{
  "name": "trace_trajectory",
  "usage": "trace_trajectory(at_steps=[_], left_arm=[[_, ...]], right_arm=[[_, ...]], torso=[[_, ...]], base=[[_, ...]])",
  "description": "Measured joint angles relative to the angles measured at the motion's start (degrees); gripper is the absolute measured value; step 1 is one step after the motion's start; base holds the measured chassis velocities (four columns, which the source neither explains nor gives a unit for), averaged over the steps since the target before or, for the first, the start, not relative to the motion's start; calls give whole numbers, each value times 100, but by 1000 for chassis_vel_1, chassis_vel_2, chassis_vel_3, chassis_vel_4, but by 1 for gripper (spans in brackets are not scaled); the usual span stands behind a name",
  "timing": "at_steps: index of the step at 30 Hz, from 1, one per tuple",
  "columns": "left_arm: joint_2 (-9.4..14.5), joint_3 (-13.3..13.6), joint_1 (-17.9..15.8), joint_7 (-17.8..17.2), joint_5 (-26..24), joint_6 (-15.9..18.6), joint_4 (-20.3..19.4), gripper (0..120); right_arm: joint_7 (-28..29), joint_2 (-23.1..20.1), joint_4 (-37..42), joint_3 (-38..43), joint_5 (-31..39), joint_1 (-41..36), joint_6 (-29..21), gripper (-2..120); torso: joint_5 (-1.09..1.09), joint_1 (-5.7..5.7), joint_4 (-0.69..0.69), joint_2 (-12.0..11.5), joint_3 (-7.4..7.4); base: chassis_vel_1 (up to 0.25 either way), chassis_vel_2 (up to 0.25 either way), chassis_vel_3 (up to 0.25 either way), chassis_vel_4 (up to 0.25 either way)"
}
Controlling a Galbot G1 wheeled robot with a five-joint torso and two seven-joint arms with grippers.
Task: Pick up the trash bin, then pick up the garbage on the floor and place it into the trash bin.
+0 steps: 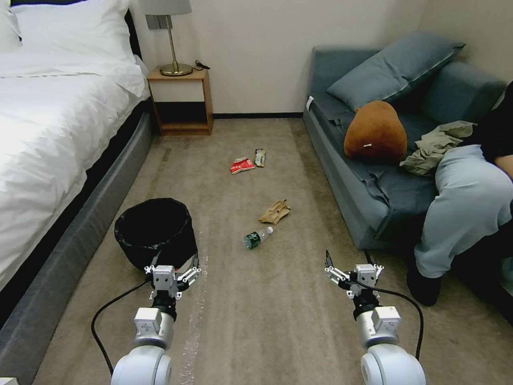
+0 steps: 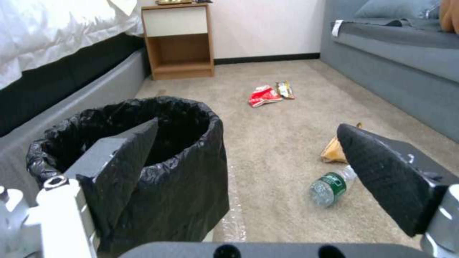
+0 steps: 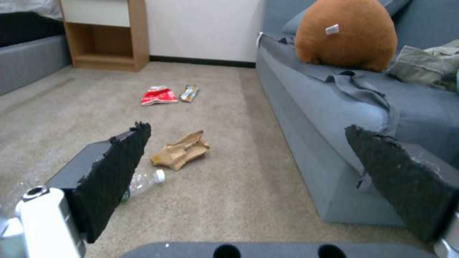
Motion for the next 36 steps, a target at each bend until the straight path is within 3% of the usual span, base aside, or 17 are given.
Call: trace_trajectory(at_steps=[36], left_arm=[[0,0,0,0,0,0,0,100]], right_arm=[[0,0,0,0,0,0,0,100]], torso=[[0,0,0,0,0]], base=[[0,0,0,0]])
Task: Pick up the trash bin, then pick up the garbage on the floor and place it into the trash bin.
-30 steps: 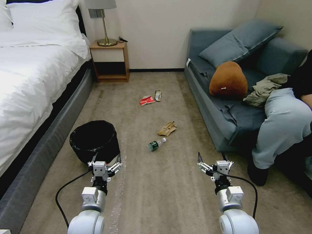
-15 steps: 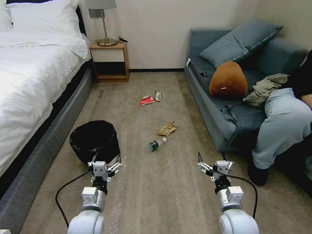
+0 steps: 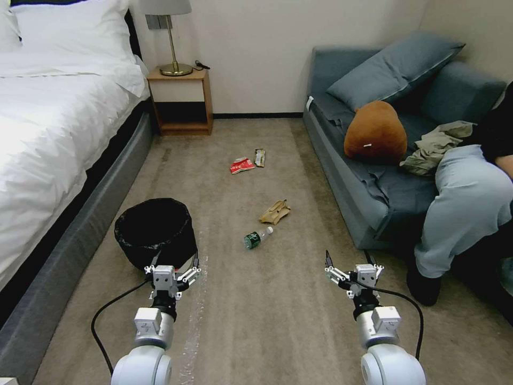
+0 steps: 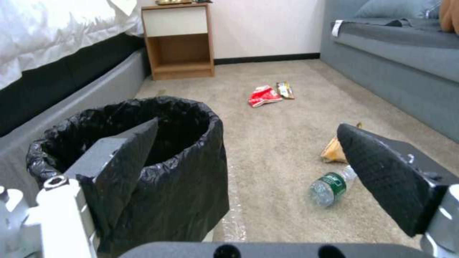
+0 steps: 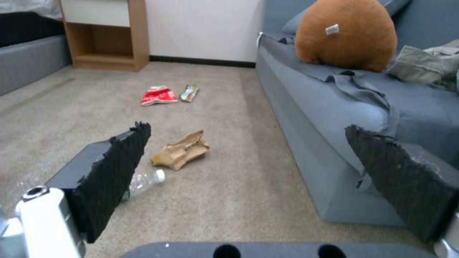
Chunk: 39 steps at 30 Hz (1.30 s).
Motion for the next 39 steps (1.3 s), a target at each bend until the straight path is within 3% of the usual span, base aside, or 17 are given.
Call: trace_trajectory(at_steps=[6,8,10,11,14,16,17,21,23,25,26,28,39], left_arm=[[25,-13,-24,-14,-37,22,0,100],[149,-86,-142,-100,-210,134,0,97],[487,-313,-478,-350,-665,426,0,97],[487,-313,-478,-350,-665,426,0,97],[1001,-651,-987,-732,-1369,878,1,97],[1142,-742,-1128,-834,-1567,1006,3,97],[1373,-894,-1356,-1006,-1881,1205,6,97],[1587,-1035,-1565,-1159,-2174,1395,8,97],[1808,-1185,-1795,-1322,-2475,1573,14,97],[1848,-1189,-1891,-1320,-2592,1586,53,97],[1857,-1183,-1939,-1296,-2647,1590,99,96],[1858,-1179,-1948,-1271,-2650,1588,109,96],[1822,-1159,-1888,-1216,-2575,1560,133,95]], right_arm=[[0,0,0,0,0,0,0,100],[0,-2,4,11,20,-1,-11,100],[14,-39,209,203,276,-55,-314,100],[14,-39,209,203,276,-55,-314,100],[78,-133,684,652,873,-204,-1035,100],[102,-161,837,795,1064,-247,-1267,100],[126,-200,1042,988,1322,-308,-1583,100],[144,-249,1235,1173,1576,-366,-1867,100],[74,-365,1304,1261,1768,-374,-1952,100],[50,-382,1302,1252,1794,-373,-1960,100],[39,-386,1276,1223,1785,-364,-1952,100],[34,-385,1237,1186,1761,-358,-1939,100],[23,-354,1157,1097,1637,-373,-1829,100]], torso=[[0,0,0,0,0],[-1,0,1,0,0],[0,0,1,0,0],[0,0,1,0,0],[-1,0,0,0,0],[-2,0,0,0,0],[-1,0,0,0,1],[-2,0,-1,0,0],[1,0,-1,1,0],[5,0,0,0,0],[-7,0,1,0,0],[3,0,0,0,0],[0,0,0,0,0]], base=[[0,0,0,0],[0,0,0,0],[0,0,0,0],[0,0,0,0],[0,0,0,0],[0,0,0,0],[0,0,0,0],[0,0,0,0],[0,0,0,0],[0,0,0,0],[0,0,0,0],[0,0,0,0],[0,0,0,0]])
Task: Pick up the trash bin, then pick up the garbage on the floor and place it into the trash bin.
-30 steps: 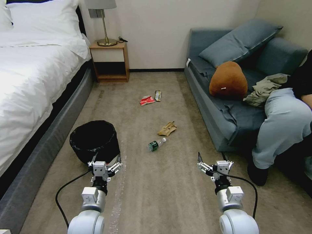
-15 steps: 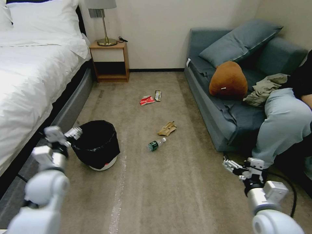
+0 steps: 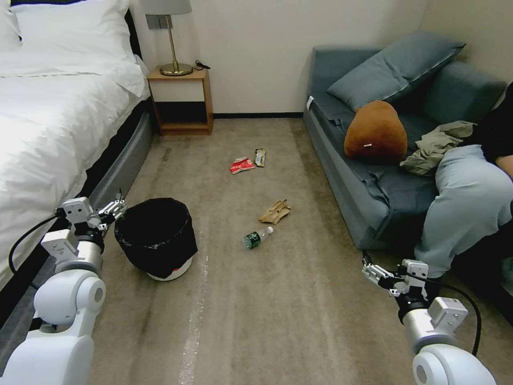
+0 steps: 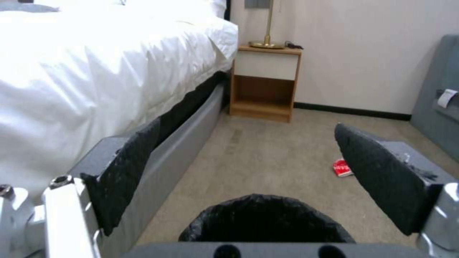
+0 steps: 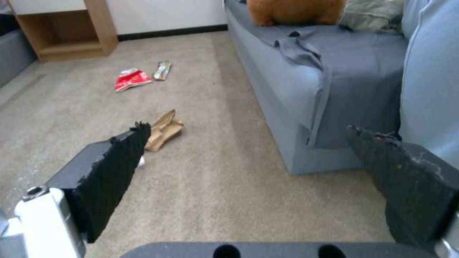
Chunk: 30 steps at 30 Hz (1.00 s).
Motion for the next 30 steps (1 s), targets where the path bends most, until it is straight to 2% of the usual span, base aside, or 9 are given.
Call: trace_trajectory(at_steps=[9,13,18,21,23,24,27,28,30], left_arm=[[76,-21,-59,-63,10,33,141,93],[200,-15,-205,-215,-144,190,250,91],[446,69,-487,-592,-574,671,475,89],[501,93,-543,-660,-667,789,514,87],[618,141,-672,-827,-916,1085,608,86],[618,141,-672,-827,-916,1085,608,86],[832,229,-868,-1143,-1585,1700,853,87],[832,229,-868,-1143,-1585,1700,853,87],[941,232,-889,-1280,-1890,1973,959,89]], right_arm=[[-6,0,-19,-30,-52,-41,65,100],[-7,3,-34,-59,-112,-55,102,100],[-7,3,-49,-77,-160,-64,134,100],[-7,2,-49,-77,-166,-69,138,100],[-7,-2,-49,-79,-178,-79,144,100],[-7,-2,-49,-79,-178,-79,144,100],[-8,-3,-36,-104,-197,-87,147,100],[-8,-3,-36,-104,-197,-87,147,100],[-9,-23,-40,-148,-210,-71,148,100]], torso=[[0,0,0,0,0],[0,0,0,0,0],[0,0,0,0,0],[0,0,0,0,0],[0,0,-1,0,0],[0,0,-1,0,0],[0,0,-1,0,0],[0,0,-1,0,0],[0,0,0,0,0]], base=[[0,0,0,0],[0,0,0,0],[0,0,0,0],[0,0,0,0],[0,0,0,0],[0,0,0,0],[0,0,0,0],[0,0,0,0],[0,0,0,0]])
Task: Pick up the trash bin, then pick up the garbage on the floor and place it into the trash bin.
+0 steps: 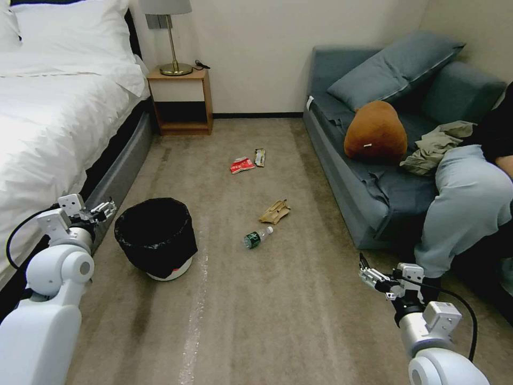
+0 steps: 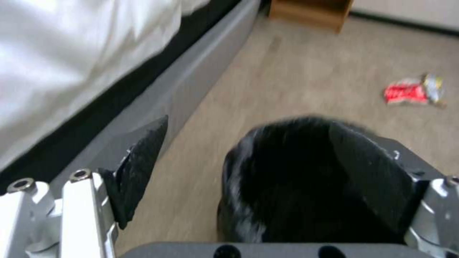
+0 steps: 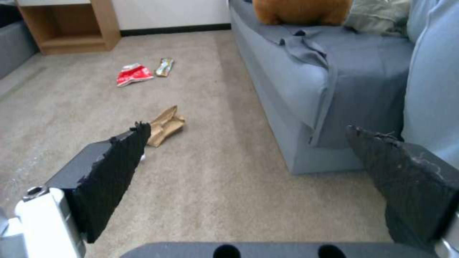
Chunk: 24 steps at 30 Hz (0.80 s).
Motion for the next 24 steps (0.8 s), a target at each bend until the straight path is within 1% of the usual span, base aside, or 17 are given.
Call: trace_trajectory(at_steps=[1,2,4,5,6,8,10,12,14,18,20,22,24], left_arm=[[0,0,0,0,0,0,0,89],[74,0,-13,-51,-101,125,98,93],[96,1,-18,-61,-121,154,129,94],[154,1,-28,-106,-202,243,192,95],[154,1,-28,-106,-202,243,192,95],[243,1,-44,-229,-446,437,268,95],[283,2,-55,-267,-513,502,333,95],[300,4,-58,-272,-529,518,366,95],[351,41,-94,-287,-602,558,523,95],[388,97,-146,-307,-657,570,673,95],[418,191,-242,-307,-709,558,817,95],[421,225,-277,-307,-725,551,858,95],[421,347,-378,-278,-741,514,978,95]], right_arm=[[0,0,0,0,0,0,0,100],[-2,-9,-15,-24,-10,6,4,100],[-2,-11,-20,-31,-14,8,8,100],[-4,-17,-34,-64,-24,23,14,100],[-4,-17,-34,-64,-24,23,14,100],[-8,-23,-70,-135,-51,55,29,100],[-8,-27,-98,-183,-68,76,37,100],[-9,-31,-112,-207,-76,89,40,100],[-12,-45,-164,-300,-107,138,51,100],[-14,-66,-198,-368,-115,191,51,100],[-17,-77,-217,-397,-130,208,53,100],[-20,-77,-220,-401,-137,207,56,100],[-24,-76,-222,-402,-155,202,65,100]], torso=[[0,0,0,0,0],[0,0,0,0,0],[0,0,0,0,0],[0,0,0,0,0],[0,0,0,0,0],[0,0,0,0,0],[1,0,0,0,0],[1,0,0,0,0],[1,0,1,0,0],[0,0,0,0,0],[0,0,1,0,0],[1,0,1,0,0],[1,0,0,0,0]], base=[[0,0,0,0],[0,0,0,0],[0,0,0,0],[0,0,0,0],[0,0,0,0],[0,0,0,0],[0,0,0,0],[0,0,0,0],[0,0,0,0],[0,0,0,0],[0,0,0,0],[0,0,0,0],[0,0,0,0]])
